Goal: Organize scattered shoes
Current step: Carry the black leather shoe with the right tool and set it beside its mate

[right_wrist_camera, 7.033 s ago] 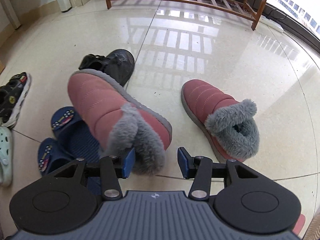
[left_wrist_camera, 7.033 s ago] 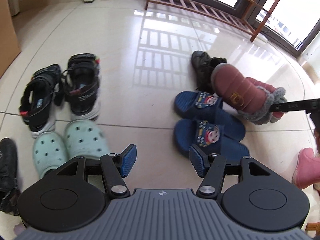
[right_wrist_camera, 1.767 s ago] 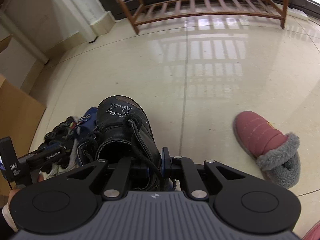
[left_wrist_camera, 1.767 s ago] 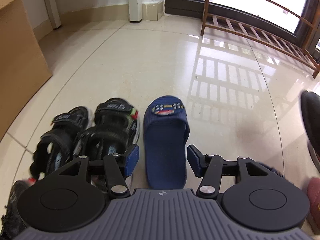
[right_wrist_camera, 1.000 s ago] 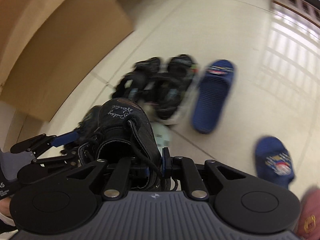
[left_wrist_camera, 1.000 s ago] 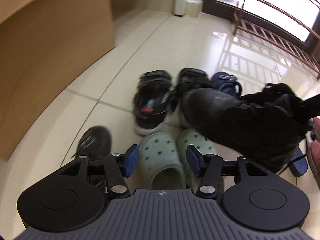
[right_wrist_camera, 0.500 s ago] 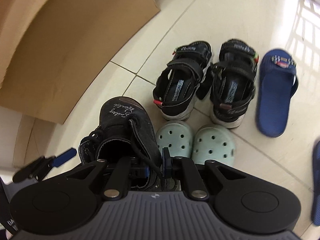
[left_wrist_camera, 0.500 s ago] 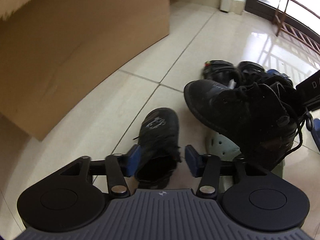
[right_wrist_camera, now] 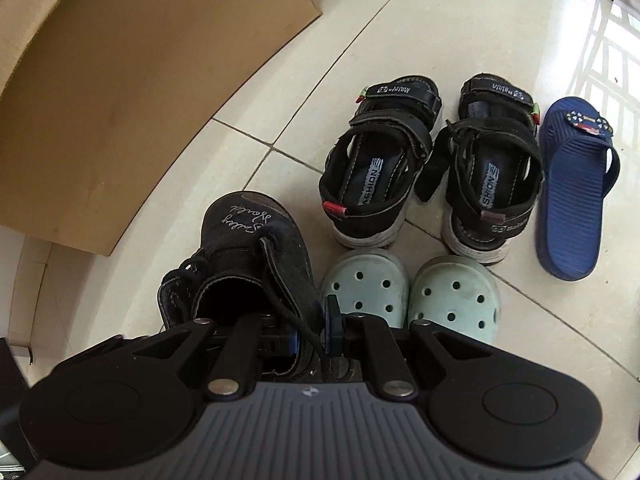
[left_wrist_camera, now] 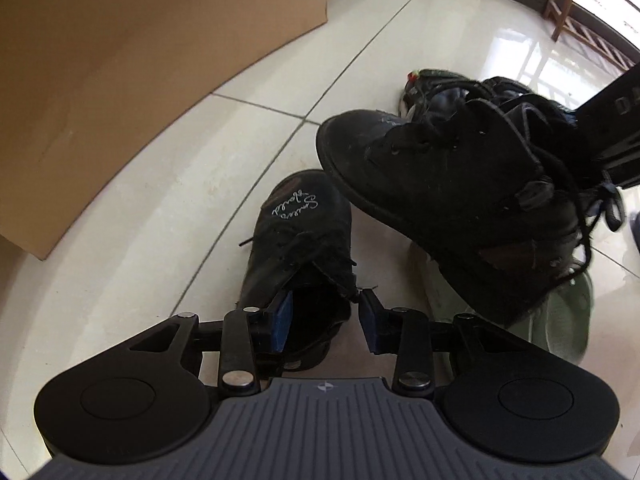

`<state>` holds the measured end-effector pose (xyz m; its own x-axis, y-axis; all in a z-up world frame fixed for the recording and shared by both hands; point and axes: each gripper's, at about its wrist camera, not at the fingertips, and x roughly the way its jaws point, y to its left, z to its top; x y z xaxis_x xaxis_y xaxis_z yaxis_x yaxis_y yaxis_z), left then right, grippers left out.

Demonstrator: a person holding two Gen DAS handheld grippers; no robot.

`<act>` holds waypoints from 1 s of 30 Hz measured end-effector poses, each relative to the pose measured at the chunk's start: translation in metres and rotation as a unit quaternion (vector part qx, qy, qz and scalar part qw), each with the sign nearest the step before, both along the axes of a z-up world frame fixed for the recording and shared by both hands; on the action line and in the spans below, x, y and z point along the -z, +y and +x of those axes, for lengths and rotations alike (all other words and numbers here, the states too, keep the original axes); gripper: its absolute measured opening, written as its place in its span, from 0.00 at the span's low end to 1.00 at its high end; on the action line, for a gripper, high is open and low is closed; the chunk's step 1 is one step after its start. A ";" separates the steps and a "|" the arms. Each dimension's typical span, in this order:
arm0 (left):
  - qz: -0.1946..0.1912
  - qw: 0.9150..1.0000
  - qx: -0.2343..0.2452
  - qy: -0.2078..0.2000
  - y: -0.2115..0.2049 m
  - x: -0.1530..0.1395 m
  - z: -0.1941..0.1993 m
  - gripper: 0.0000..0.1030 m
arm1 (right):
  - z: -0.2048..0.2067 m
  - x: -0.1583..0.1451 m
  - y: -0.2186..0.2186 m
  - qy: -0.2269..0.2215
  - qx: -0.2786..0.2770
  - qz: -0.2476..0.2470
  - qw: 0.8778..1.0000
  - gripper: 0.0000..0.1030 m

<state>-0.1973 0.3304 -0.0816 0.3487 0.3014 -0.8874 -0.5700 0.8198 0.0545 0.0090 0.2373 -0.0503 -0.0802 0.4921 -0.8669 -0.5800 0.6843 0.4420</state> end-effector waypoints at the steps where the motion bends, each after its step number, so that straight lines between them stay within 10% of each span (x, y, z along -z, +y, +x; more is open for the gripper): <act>1: 0.011 1.000 -0.008 0.000 0.000 0.000 0.000 0.13 | 0.000 0.000 0.001 0.000 0.002 -0.001 1.000 0.13; 18: 0.010 0.997 -0.071 -0.015 0.026 0.000 -0.010 0.09 | -0.012 0.030 0.036 0.001 0.050 -0.041 0.998 0.21; 30: -0.026 0.998 -0.056 -0.032 0.033 -0.002 -0.010 0.08 | -0.040 0.052 0.063 0.028 -0.051 -0.042 0.997 0.29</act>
